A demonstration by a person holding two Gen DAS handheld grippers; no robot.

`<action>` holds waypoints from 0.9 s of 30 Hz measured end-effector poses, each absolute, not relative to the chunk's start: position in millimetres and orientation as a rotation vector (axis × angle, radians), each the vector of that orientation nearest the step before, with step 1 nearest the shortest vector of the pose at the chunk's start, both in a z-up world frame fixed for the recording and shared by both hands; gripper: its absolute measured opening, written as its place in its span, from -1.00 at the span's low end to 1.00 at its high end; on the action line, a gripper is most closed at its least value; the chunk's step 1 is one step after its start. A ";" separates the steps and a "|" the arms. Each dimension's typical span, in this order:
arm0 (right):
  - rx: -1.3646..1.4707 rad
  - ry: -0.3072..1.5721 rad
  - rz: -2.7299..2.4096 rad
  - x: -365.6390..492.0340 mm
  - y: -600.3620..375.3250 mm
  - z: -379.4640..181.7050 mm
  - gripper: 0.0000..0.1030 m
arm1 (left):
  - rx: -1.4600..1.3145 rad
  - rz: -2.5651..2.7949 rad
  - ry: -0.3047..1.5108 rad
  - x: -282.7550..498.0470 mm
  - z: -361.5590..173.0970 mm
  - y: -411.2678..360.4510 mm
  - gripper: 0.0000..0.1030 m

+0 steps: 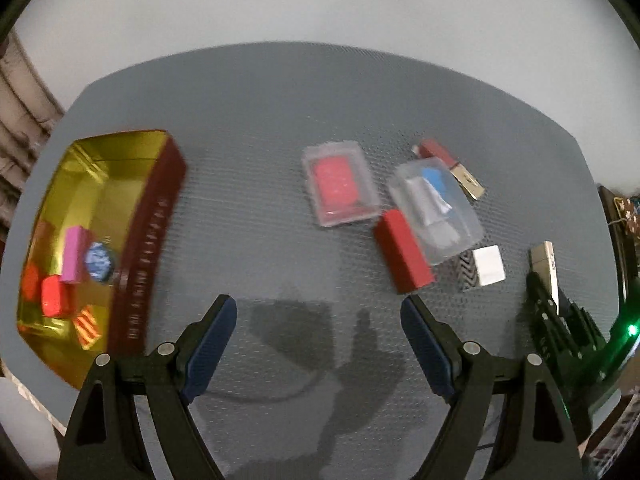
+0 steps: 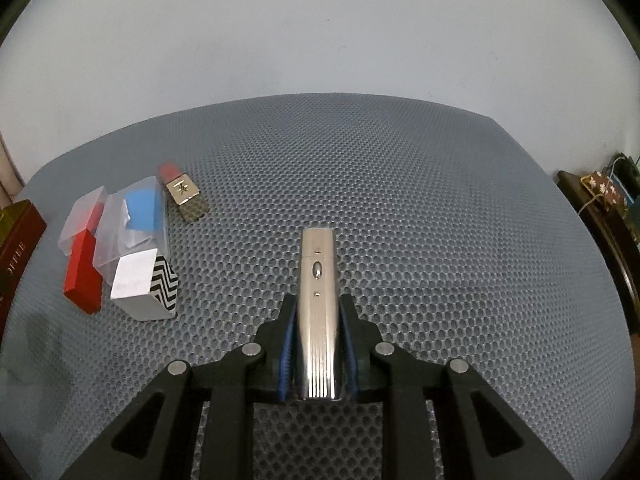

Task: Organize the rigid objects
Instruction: 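Grasp the red block with the left tool while the right tool holds the silver bar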

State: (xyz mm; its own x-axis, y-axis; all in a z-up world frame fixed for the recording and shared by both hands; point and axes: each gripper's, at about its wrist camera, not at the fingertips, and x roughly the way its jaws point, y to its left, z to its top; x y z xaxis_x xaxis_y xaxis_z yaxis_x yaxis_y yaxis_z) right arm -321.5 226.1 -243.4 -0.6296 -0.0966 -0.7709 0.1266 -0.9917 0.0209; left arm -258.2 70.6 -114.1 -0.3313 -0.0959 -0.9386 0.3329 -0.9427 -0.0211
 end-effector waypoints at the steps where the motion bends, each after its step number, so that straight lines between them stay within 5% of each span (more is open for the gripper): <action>1: 1.286 0.042 -2.726 -321.7 226.1 -243.9 -0.58 | 1.651 -2.338 0.324 -263.6 -117.0 74.8 0.59; 12: 1.272 -0.051 -2.695 -322.3 216.4 -251.3 -0.56 | 1.739 -2.203 0.459 -309.4 -132.1 89.5 0.37; 15: 1.268 -0.077 -2.687 -321.8 212.9 -253.6 -0.56 | 1.756 -2.178 0.472 -318.2 -139.2 93.1 0.19; 20: 1.265 -0.087 -2.684 -317.4 258.2 -248.4 -0.56 | 1.775 -2.191 0.483 -328.1 -149.7 96.0 -0.48; 27: 1.265 -0.088 -2.684 -316.0 262.3 -249.5 -0.56 | 1.783 -2.233 0.444 -335.5 -159.5 97.8 -0.63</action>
State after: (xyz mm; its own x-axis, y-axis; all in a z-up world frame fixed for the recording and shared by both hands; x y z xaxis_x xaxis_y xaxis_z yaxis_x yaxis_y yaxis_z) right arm -316.0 262.3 -249.5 -0.6246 -0.1806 -0.7598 0.1304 -0.9833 0.1266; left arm -335.5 97.8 -159.5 -0.2204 -0.0046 -0.9754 0.3771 -0.9226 -0.0808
